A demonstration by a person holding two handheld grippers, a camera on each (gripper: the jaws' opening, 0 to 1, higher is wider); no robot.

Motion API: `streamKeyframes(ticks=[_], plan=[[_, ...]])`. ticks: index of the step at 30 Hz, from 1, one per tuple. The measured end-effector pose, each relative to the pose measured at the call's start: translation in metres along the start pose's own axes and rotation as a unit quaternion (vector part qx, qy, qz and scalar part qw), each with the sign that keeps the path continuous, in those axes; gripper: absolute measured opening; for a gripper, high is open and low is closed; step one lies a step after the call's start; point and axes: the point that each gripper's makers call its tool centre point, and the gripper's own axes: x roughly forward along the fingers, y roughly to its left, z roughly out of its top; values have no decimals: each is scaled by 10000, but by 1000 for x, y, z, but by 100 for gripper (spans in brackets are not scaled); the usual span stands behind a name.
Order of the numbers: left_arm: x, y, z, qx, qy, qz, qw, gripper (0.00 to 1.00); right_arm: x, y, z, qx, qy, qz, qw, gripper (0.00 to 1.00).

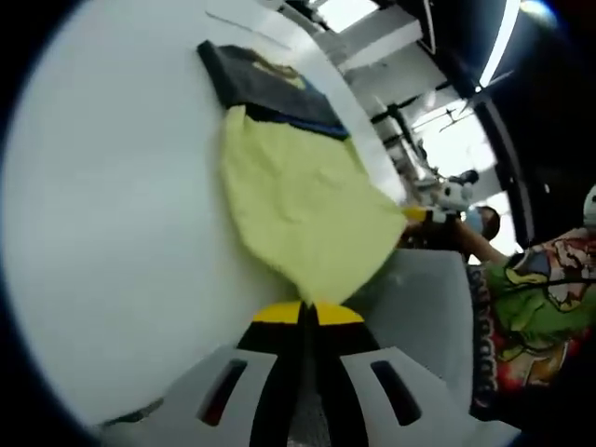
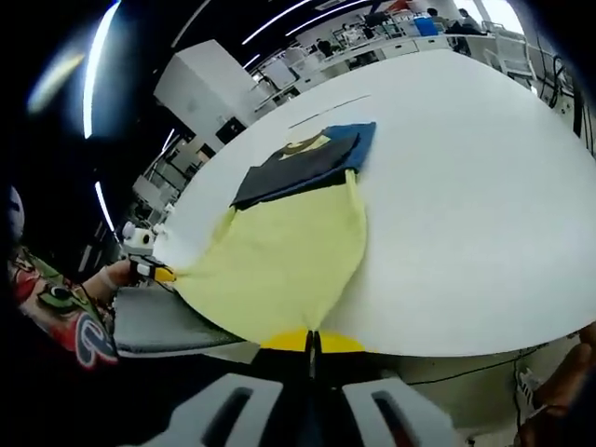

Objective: Fold the garment on the visible template until the final outline fits inside the template.

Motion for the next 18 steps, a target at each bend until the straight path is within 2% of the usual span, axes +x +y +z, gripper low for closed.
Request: streamKeyframes(ticks=[3,7,8,9,11,18], plan=[[-4,-3,15,122,-151,-1,9998,0,-2,2,12,38,-124,44,9999,0],[-9,-5,44,109,-537,-114,9984,0,-2,12,35,61,-346,130,9993,0],[-10,-6,47,106,-561,-121,9983,0,2,8,42,52,-363,127,9992,0],[-13,-7,58,181,-678,-142,9974,0,4,5,46,-6,-355,104,9993,0],[-15,-7,69,247,-745,-128,9968,0,5,8,56,-232,-324,60,9992,0],[-17,-7,115,473,-1098,-150,9927,0,6,15,99,-245,-602,149,9978,0]])
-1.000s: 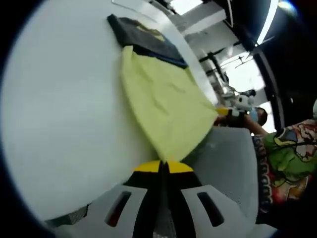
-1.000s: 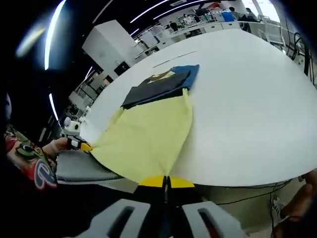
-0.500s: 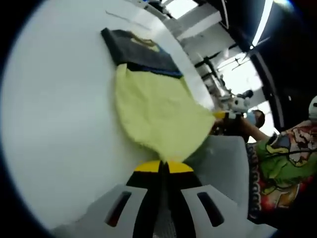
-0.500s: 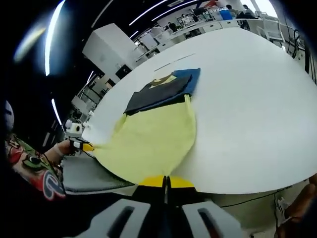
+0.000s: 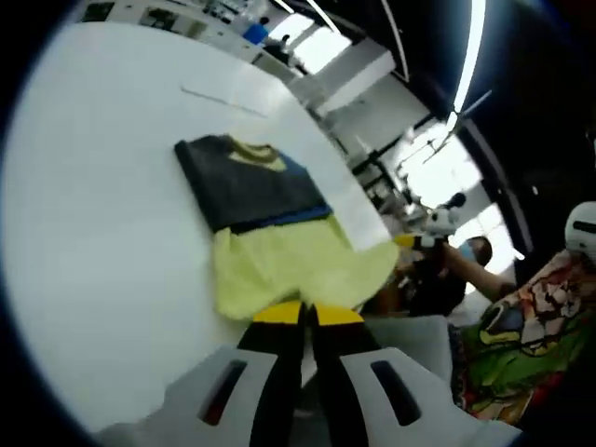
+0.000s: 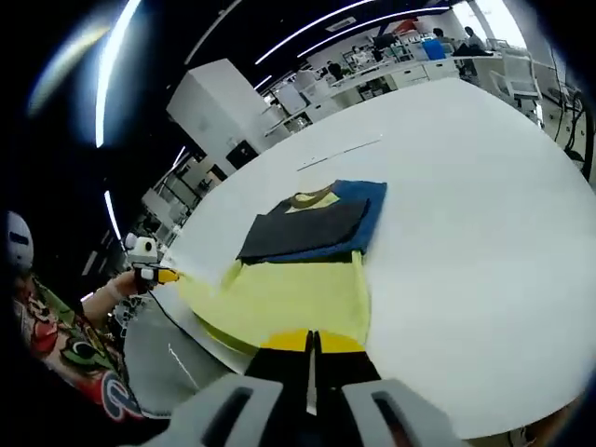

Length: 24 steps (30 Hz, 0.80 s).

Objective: Fold the garment on the visible template until the final outline fits inside the template.

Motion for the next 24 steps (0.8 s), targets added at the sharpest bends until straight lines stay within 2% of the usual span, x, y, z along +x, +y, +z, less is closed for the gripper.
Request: streamKeyframes(ticks=[6,13,20,21,24], plan=[[14,17,37,32,-233,49,9997,0,14,-6,36,-197,-134,-41,9997,0],[26,27,74,112,-533,61,9985,0,25,-17,71,-302,-313,-60,9990,0],[33,41,103,125,-771,122,9969,0,37,-28,116,-438,-574,-77,9974,0],[33,44,106,144,-788,144,9967,0,42,-35,125,-440,-604,-88,9972,0],[36,52,118,188,-877,197,9958,0,51,-41,139,-498,-648,-124,9966,0]])
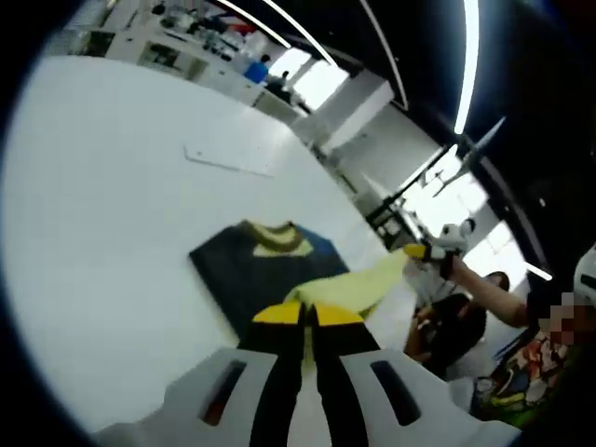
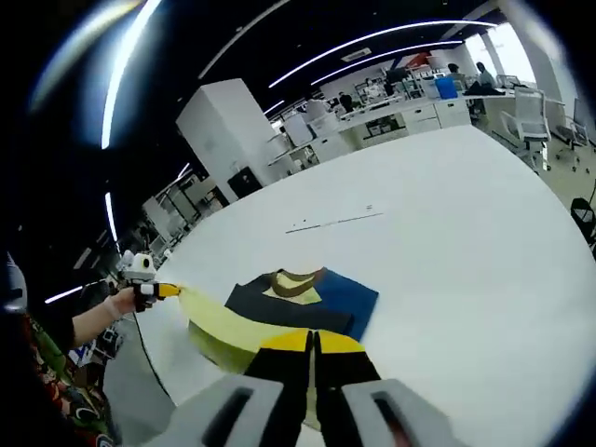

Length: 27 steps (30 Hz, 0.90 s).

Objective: Fold the garment on the visible template until the final outline fits inside the template.

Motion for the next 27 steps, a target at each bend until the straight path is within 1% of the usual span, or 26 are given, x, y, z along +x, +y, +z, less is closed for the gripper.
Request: streamKeyframes(ticks=[7,9,12,15,17,18,19,22,27], plan=[[17,18,21,155,-90,169,9997,0,21,-17,16,-108,5,-109,9999,0],[23,23,25,141,-116,217,9996,0,30,-29,26,-103,-11,-137,9999,0],[32,34,28,111,-111,347,9993,0,39,-38,28,-114,23,-208,9997,0],[40,45,27,55,-104,430,9990,0,49,-46,25,-121,115,-256,9995,0],[44,56,24,-15,-38,581,9983,0,56,-54,22,-81,184,-333,9992,0],[45,58,23,2,-32,594,9982,0,58,-56,21,-78,201,-339,9992,0],[46,61,22,-6,-15,609,9981,0,68,-65,22,-65,252,-365,9990,0],[52,68,19,-24,26,673,9977,0,76,-69,16,-74,348,-421,9985,0],[55,79,22,-40,-135,814,9966,0,84,-69,13,25,340,-452,9984,0]])
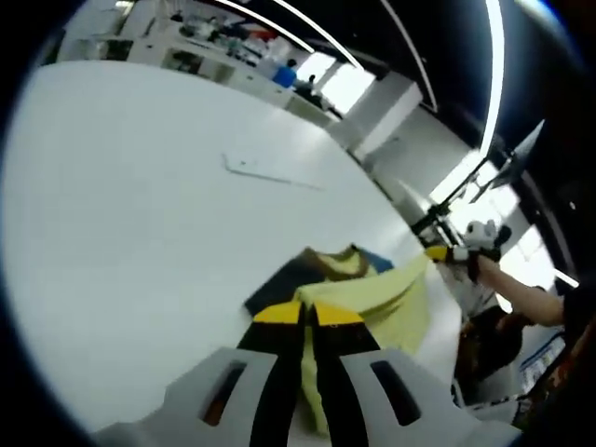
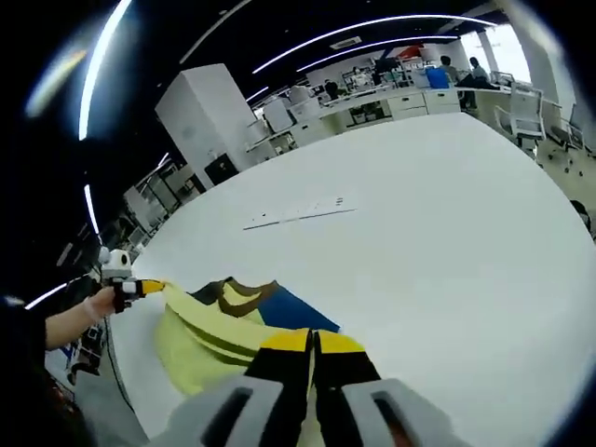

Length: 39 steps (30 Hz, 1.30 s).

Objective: Fold the garment on the visible template until the final outline fits inside the template.

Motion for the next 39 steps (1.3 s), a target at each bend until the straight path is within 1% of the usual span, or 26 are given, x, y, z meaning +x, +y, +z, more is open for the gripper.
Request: streamKeyframes(ticks=[4,8,10,13,18,21,24,26,30,33,37,38,39], plan=[[3,10,-4,-154,-114,114,9998,0,7,-4,-3,123,-11,-26,9999,0],[9,21,-13,-181,-88,259,9995,0,16,-7,-10,104,21,12,9999,0],[9,25,-15,-244,-106,287,9992,0,21,-11,-16,250,46,31,9997,0],[10,28,-20,-200,-66,344,9992,0,26,-11,-21,463,-43,115,9989,0],[13,35,-26,-185,6,422,9989,0,32,-15,-31,469,7,60,9989,0],[14,37,-26,-167,-3,463,9988,0,35,-16,-32,519,-50,53,9986,0],[17,40,-30,-111,55,501,9987,0,39,-18,-34,504,-2,45,9987,0],[17,42,-32,-101,87,523,9985,0,41,-24,-33,449,35,36,9990,0],[20,43,-36,92,213,629,9977,0,44,-26,-37,423,109,15,9990,0],[21,43,-37,139,220,655,9975,0,44,-24,-40,402,131,-6,9991,0],[21,43,-35,158,214,634,9976,0,42,-20,-39,333,111,31,9994,0],[20,42,-34,248,185,594,9978,0,41,-19,-39,335,95,65,9994,0],[20,40,-31,525,101,538,9971,1,40,-17,-38,356,84,136,9992,0]])
